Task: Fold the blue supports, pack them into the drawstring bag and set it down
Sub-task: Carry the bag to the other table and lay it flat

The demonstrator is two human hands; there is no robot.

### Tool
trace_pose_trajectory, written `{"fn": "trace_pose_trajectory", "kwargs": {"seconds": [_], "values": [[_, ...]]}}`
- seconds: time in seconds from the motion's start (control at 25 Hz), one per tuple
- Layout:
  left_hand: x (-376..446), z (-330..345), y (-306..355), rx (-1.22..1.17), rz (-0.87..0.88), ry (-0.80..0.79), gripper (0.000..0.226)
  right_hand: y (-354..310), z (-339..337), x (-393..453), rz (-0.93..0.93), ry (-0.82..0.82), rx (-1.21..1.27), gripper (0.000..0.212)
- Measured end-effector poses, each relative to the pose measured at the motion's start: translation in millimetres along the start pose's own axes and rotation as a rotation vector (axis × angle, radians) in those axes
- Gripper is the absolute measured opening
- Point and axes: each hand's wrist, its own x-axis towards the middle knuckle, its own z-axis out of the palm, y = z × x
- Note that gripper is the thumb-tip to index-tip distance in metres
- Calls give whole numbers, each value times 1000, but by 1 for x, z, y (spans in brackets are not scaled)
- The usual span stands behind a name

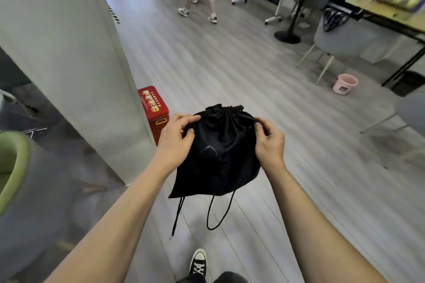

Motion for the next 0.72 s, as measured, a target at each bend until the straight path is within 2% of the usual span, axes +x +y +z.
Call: {"fn": "trace_pose_trajectory", "kwargs": {"seconds": [0.4, 0.72], "values": [[295, 87, -37, 74, 34, -17, 40, 29, 64, 288, 12, 81, 60, 15], [554, 166, -75, 107, -36, 40, 41, 53, 135, 551, 95, -7, 81, 16]]}}
